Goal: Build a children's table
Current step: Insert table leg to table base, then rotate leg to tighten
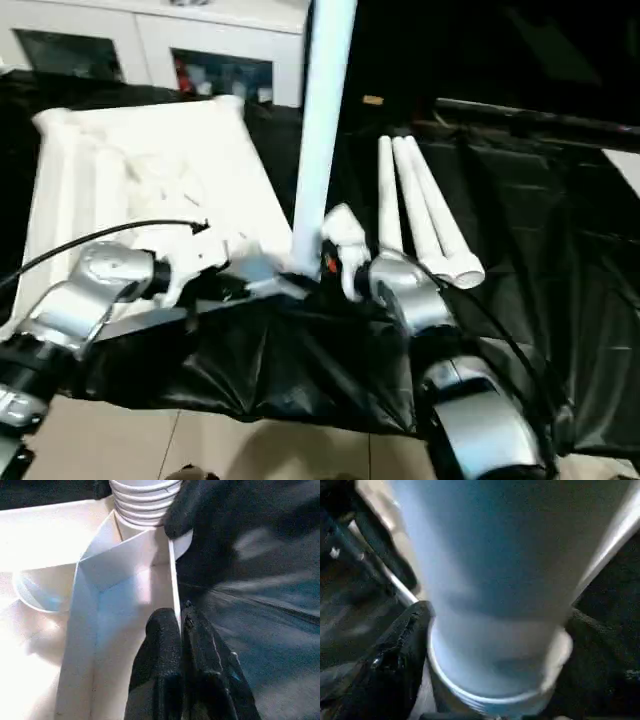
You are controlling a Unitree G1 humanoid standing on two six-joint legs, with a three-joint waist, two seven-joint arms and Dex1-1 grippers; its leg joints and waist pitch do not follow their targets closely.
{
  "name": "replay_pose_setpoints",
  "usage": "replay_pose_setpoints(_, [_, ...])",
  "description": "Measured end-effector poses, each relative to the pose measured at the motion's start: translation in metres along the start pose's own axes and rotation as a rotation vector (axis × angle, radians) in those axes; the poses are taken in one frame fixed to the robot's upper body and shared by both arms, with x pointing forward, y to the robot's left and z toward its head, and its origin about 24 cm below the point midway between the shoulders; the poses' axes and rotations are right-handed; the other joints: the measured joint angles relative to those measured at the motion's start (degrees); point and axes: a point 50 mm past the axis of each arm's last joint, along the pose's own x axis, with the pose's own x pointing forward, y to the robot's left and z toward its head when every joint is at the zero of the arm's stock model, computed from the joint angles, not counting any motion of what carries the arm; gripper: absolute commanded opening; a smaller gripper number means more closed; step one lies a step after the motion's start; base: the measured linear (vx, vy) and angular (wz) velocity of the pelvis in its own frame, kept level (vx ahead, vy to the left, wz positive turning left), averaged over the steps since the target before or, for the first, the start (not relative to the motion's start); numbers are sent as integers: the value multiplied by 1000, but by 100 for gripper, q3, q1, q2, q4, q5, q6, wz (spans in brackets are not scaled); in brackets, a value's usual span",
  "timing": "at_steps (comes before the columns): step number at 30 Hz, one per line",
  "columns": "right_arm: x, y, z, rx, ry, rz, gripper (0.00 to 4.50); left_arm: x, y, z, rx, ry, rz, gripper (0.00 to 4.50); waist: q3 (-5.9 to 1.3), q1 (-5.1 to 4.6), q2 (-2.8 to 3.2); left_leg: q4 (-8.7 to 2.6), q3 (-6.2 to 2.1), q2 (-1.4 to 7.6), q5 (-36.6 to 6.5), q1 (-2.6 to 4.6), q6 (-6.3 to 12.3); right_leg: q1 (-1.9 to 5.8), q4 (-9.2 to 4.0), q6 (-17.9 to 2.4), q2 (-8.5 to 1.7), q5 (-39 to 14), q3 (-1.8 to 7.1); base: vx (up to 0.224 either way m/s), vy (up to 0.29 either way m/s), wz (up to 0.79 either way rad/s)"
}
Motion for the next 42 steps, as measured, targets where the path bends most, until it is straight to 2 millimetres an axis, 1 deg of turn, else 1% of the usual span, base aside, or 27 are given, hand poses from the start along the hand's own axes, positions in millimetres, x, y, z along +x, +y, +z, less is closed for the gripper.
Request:
replay_pose_setpoints(3, [-1, 3, -1, 1, -5, 23, 395, -2, -1, -1, 7, 1, -19, 0, 1, -12, 1, 0, 0, 2, 0, 1, 0, -1, 3, 0, 0, 0, -2, 0, 0, 0])
replay_pose_setpoints(4, [-1, 3, 0, -1, -7, 31, 379, -2, -1, -1, 10, -1, -28, 0, 1, -18, 0, 1, 0, 2, 0, 1, 0, -1, 3, 0, 0, 0, -2, 0, 0, 0])
replay_pose_setpoints(5, [-2, 4, 0, -2, -10, 41, 379, -4, -1, -1, 13, 0, -34, 0, 1, -17, 0, 0, 0, 2, 0, 1, -1, -1, 3, 0, 0, 0, -2, 0, 0, 0])
replay_pose_setpoints(9, [-2, 7, 2, -2, -21, 83, 344, -7, -2, -2, 23, 3, -57, 0, 1, -10, 0, 0, 0, 2, 0, 1, 0, -1, 3, 0, 0, 0, -2, 0, 0, 0])
replay_pose_setpoints(10, [-1, 8, 3, -3, -20, 98, 344, -8, -2, -2, 27, 4, -62, 0, 1, -6, 1, 1, 0, 2, 0, 1, 0, -1, 3, 0, 0, 0, -3, 0, 0, 0])
replay_pose_setpoints(13, [-1, 11, 1, 2, -28, 120, 313, -8, -2, -2, 43, 6, -75, 0, 1, 32, 1, 2, 0, 2, 0, 1, -1, 0, 4, 0, 0, 0, -3, 0, 0, 0])
replay_pose_setpoints(15, [-2, 14, -1, 4, -33, 127, 307, -8, -3, -3, 46, 9, -86, 0, 1, 67, 1, 2, 0, 2, 0, 1, 0, 0, 4, 0, 0, 0, -3, 0, 0, 0])
replay_pose_setpoints(17, [-2, 15, -2, 4, -34, 133, 286, -8, -3, -4, 48, 10, -94, 0, 1, 92, 2, 3, 1, 2, 1, 4, -1, 0, 8, 0, 0, 0, -3, 0, 0, 0])
replay_pose_setpoints(22, [2, 19, -5, 22, -43, 111, 280, -6, -2, -6, 27, 11, -87, 0, 1, 121, 2, 6, 1, 3, 3, 17, -4, 7, 18, 0, 0, 0, -2, 0, 0, 0])
replay_pose_setpoints(24, [4, 17, -6, 53, -59, 40, 279, -1, -1, -7, -2, 2, -48, 0, 1, 114, 3, 9, 4, 3, 5, 34, -7, 18, 27, -1, -2, 0, 2, 0, 0, 0])
replay_pose_setpoints(27, [13, 12, -10, 137, -101, -149, 278, 11, 7, -3, -44, -5, 58, 0, -1, 83, 1, 13, 3, 2, 16, 51, -25, 26, 36, -3, -2, 3, 7, 0, 0, 0])
replay_pose_setpoints(28, [18, 10, -10, 169, -117, -230, 278, 16, 9, -1, -60, -7, 96, 0, -1, 56, 2, 13, 3, 2, 18, 54, -28, 26, 38, 4, -2, 1, 9, 0, 0, 0])
replay_pose_setpoints(30, [23, 6, -8, 207, -127, -314, 277, 22, 10, 1, -89, -18, 139, 0, -1, 9, 3, 12, 2, 1, 18, 55, -29, 25, 36, 12, -2, -4, 9, 0, 0, 0])
replay_pose_setpoints(31, [28, 5, -7, 235, -135, -386, 277, 29, 9, 3, -114, -23, 171, 0, -2, -31, 2, 13, 1, 1, 18, 55, -29, 26, 37, 13, -2, -2, 9, 0, 0, 0])
replay_pose_setpoints(34, [37, 3, -3, 284, -150, -538, 277, 40, 9, 10, -136, -24, 234, 0, -2, -66, 1, 13, 0, 1, 18, 54, -29, 25, 37, 13, -2, -1, 9, 0, 0, 0])
replay_pose_setpoints(37, [39, 3, -2, 281, -163, -566, 277, 41, 8, 12, -133, -29, 240, 0, -3, -71, 1, 5, 0, 0, 17, 45, -28, 18, 32, -3, -2, 8, 8, 0, 0, 0])
replay_pose_setpoints(38, [38, 3, -2, 280, -165, -567, 312, 41, 8, 13, -131, -29, 240, 0, -3, -70, 1, 2, 0, 0, 17, 44, -27, 17, 30, -2, -2, 8, 8, 0, 0, 0])
replay_pose_setpoints(39, [38, 3, -1, 281, -168, -568, 333, 41, 8, 13, -128, -29, 239, 0, -3, -69, 1, -1, 0, 0, 17, 43, -27, 17, 30, -1, -1, 7, 7, 0, 0, 0])
replay_pose_setpoints(40, [38, 3, -1, 281, -174, -570, 347, 41, 8, 13, -120, -28, 238, 0, -3, -68, 1, -3, 0, 0, 17, 42, -27, 13, 30, -1, -1, 7, 7, 0, 0, 0])
replay_pose_setpoints(42, [39, 4, -1, 278, -181, -557, 350, 41, 8, 13, -100, -23, 236, 0, -2, -72, 1, -3, 1, 1, 17, 40, -27, 10, 31, -1, -1, 7, 6, 0, 0, 0])
